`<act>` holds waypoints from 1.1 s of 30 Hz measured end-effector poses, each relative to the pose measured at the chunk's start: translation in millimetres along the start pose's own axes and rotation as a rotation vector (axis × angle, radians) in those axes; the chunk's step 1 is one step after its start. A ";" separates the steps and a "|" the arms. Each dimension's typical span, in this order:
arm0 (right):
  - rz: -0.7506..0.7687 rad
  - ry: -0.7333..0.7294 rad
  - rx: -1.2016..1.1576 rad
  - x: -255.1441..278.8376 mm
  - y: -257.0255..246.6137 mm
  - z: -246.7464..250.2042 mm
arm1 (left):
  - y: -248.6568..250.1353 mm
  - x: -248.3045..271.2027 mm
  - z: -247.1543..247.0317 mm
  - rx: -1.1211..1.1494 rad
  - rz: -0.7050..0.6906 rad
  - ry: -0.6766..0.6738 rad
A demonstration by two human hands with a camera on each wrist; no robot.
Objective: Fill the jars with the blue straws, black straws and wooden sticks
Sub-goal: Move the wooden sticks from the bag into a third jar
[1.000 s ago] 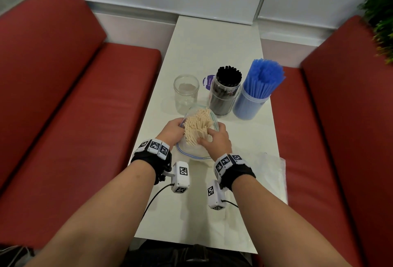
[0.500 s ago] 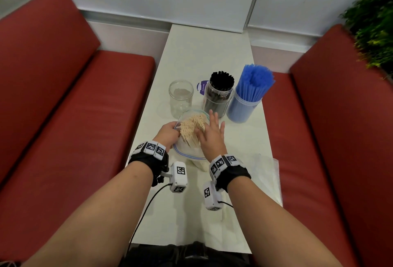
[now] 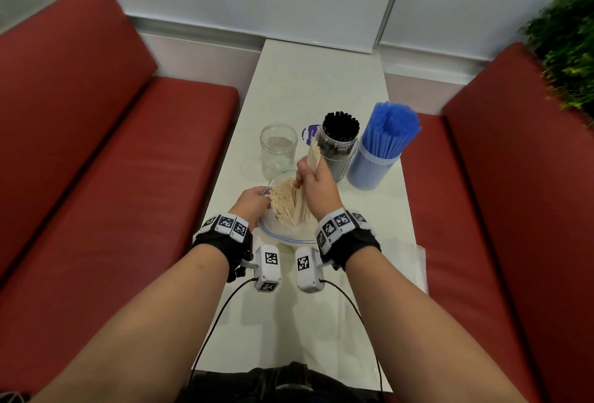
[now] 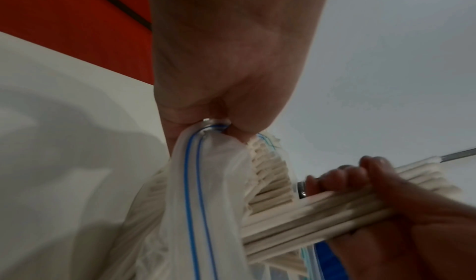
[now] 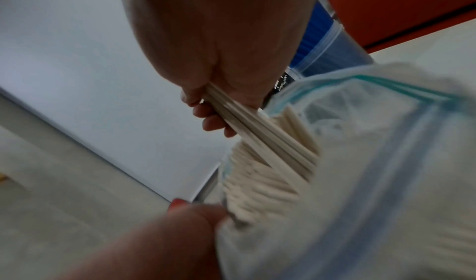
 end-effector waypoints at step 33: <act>0.073 -0.007 -0.006 -182.1 -21.2 -78.5 | 21.2 -28.6 12.6 -0.095 0.155 -0.147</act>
Point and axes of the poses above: each hand's wrist, its own x-axis away from the middle knuckle, its own z-axis out of the back of the hand, y = z × x, the point moved 4 cm from there along -x, towards the middle knuckle, and after that the axes turned 5 degrees about y, right-handed, at the moved point
